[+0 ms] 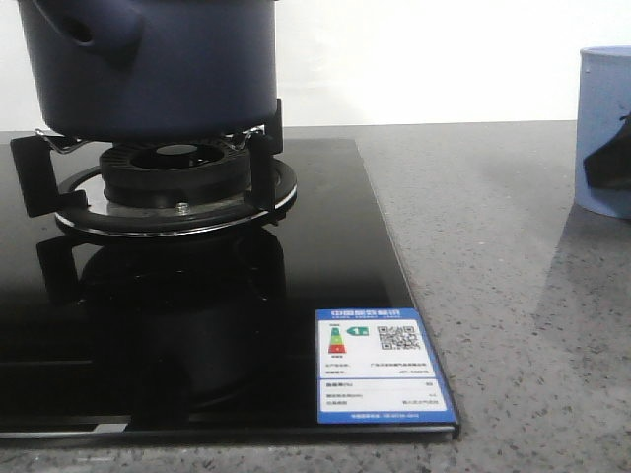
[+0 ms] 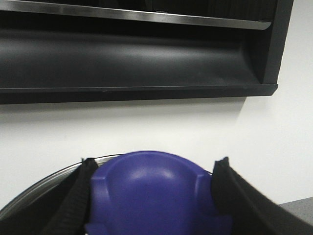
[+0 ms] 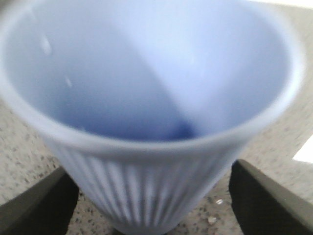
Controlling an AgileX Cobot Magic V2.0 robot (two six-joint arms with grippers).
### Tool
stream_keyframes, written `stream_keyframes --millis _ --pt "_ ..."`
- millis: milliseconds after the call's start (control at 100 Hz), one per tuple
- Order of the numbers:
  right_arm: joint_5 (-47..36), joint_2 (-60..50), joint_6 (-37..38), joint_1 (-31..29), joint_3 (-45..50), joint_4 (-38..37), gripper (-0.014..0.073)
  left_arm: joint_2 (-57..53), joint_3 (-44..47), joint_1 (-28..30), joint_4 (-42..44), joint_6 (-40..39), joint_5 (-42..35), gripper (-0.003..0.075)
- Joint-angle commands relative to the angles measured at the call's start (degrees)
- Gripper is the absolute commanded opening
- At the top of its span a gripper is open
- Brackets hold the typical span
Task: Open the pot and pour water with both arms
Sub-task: 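Open right gripper and withdraw it from the cup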
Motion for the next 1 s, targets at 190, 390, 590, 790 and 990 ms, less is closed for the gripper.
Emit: stream_keyframes --millis 190,390,590,790,990 --pt "5.4 -11.4 0.7 -0.4 0.5 0.1 0.0568 -0.9 -2.1 0.1 0.1 0.2 -6.5 0.0339" --pt "14.8 -20.1 3.0 -0.4 2.6 0.1 0.0568 -0.9 -2.1 0.1 0.1 0.2 -6.5 0.0339" --pt "23.9 -31.2 3.3 -0.3 3.2 6.5 0.0568 -0.9 -2.1 0.1 0.0 0.2 -6.5 0.0339" --pt "33.9 -41.6 3.3 -0.3 3.2 9.2 0.0568 0.4 -2.1 -2.2 -1.7 0.2 -6.3 0.0339" --pt "37.9 -49.1 3.3 -0.3 3.2 9.2 0.0568 5.0 -2.1 -8.3 -1.7 0.2 -7.5 0.0339"
